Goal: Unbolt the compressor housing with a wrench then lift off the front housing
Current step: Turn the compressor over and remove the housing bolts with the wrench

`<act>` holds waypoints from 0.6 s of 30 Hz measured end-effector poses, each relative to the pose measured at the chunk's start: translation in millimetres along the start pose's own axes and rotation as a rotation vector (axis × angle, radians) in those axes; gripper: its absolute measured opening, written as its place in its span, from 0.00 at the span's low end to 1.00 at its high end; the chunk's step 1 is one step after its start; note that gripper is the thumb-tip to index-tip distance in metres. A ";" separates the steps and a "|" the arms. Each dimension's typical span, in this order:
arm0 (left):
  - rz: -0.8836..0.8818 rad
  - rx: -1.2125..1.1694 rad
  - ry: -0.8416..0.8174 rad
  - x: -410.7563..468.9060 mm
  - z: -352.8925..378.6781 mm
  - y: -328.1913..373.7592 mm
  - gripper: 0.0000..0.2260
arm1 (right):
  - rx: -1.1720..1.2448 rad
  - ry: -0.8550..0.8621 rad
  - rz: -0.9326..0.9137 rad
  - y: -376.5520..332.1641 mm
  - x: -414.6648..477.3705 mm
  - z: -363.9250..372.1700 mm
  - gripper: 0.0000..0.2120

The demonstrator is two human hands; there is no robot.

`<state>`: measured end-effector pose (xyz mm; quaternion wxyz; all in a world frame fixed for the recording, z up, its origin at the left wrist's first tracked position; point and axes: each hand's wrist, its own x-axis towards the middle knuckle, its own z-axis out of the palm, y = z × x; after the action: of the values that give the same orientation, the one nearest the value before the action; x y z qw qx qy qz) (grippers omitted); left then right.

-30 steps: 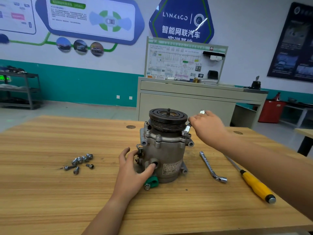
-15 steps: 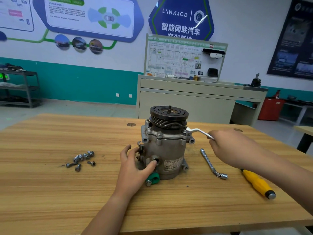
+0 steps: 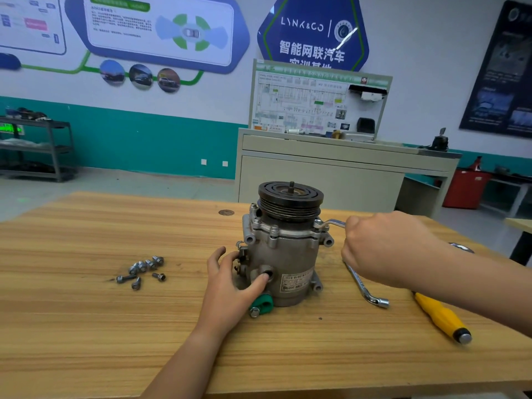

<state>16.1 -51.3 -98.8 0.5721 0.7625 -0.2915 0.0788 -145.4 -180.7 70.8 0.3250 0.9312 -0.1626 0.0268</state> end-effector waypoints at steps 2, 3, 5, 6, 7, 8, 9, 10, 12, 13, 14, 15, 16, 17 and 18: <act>0.004 0.003 0.003 -0.2 -0.2 -0.9 0.25 | -0.007 0.010 0.011 6.9 3.6 5.5 0.11; 0.007 0.001 0.004 -0.2 -0.4 -1.1 0.25 | -0.040 0.008 0.018 11.0 7.7 8.0 0.10; 0.008 0.000 0.004 -0.4 -0.6 -0.7 0.24 | -0.140 -0.006 0.029 16.4 20.2 10.7 0.08; 0.005 0.002 0.004 -0.2 -0.3 -0.9 0.25 | -0.183 -0.010 0.032 17.1 27.6 11.0 0.08; -0.001 0.002 0.003 -0.4 0.0 -1.4 0.26 | -0.209 -0.008 0.038 16.4 35.6 11.2 0.08; -0.007 -0.001 0.004 -0.5 -0.3 -2.1 0.27 | -0.209 0.005 0.049 14.4 44.1 11.6 0.08; -0.009 -0.005 0.003 -0.8 -0.2 -2.1 0.27 | -0.186 0.031 0.062 12.7 52.0 13.6 0.08; -0.009 -0.005 0.003 -0.7 -0.5 -1.7 0.28 | -0.149 0.069 0.066 11.3 60.3 17.4 0.08; -0.013 -0.002 -0.001 -0.2 -0.3 -1.0 0.28 | -0.069 0.152 0.070 9.9 71.0 26.5 0.08; -0.018 -0.002 -0.003 -0.1 0.0 -0.7 0.29 | -0.022 0.190 0.076 9.8 73.6 31.4 0.08; -0.023 -0.004 -0.004 -0.2 0.0 -0.5 0.29 | 0.052 0.215 0.090 9.4 74.3 36.0 0.09; -0.027 -0.007 -0.005 -0.4 -0.1 -0.5 0.29 | 0.138 0.224 0.119 8.8 73.4 40.1 0.09; -0.028 -0.008 -0.006 -0.3 -0.2 -0.9 0.30 | 0.240 0.242 0.166 8.3 71.7 42.9 0.09; -0.027 -0.005 -0.006 -0.2 -0.3 -1.4 0.30 | 0.350 0.267 0.218 8.1 69.2 44.1 0.09; -0.027 -0.002 -0.006 -0.2 -0.2 -2.1 0.30 | 0.489 0.289 0.274 8.3 65.3 43.5 0.10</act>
<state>17.1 -50.7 -100.5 0.5731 0.7661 -0.2827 0.0686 -88.8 -232.2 51.6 0.1044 0.9377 -0.2277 0.2407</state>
